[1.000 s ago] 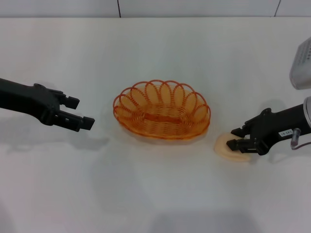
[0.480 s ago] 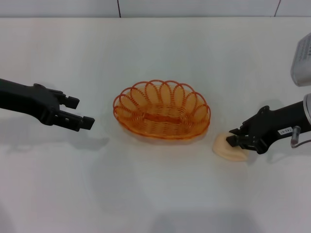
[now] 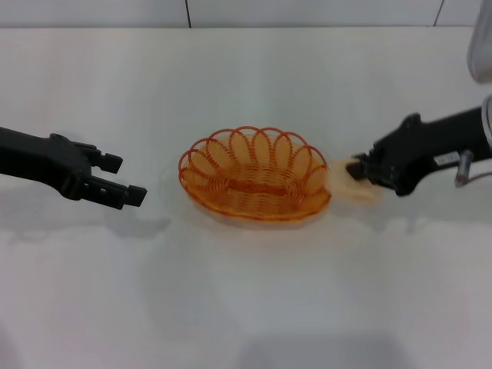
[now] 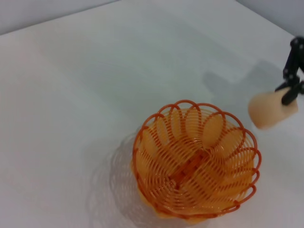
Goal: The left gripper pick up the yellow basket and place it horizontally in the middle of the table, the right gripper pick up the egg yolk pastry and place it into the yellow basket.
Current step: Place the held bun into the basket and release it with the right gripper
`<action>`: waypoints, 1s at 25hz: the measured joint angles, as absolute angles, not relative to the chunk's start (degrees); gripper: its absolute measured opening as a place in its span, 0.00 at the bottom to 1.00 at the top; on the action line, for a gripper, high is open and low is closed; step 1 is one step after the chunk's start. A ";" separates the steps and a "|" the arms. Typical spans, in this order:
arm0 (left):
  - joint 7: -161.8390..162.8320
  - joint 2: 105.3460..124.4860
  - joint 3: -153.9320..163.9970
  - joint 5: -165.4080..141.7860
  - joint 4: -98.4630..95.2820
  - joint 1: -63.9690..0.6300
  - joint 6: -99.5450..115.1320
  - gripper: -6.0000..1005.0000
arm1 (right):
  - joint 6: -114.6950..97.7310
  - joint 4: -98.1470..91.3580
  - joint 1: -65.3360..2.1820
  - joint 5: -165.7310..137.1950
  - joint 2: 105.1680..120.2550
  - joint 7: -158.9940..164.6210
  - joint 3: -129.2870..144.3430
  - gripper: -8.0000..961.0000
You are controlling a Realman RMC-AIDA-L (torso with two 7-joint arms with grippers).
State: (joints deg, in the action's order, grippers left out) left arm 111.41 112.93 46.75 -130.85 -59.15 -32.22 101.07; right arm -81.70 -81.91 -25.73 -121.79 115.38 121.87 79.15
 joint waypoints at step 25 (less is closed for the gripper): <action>110.57 113.77 46.98 -130.59 -59.15 -32.65 101.14 0.89 | -68.59 -70.79 -39.21 -119.08 115.93 122.00 89.84 0.04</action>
State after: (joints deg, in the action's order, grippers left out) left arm 110.57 113.77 46.98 -130.59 -59.15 -32.65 101.14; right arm -68.59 -70.79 -39.21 -119.08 115.93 122.00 89.84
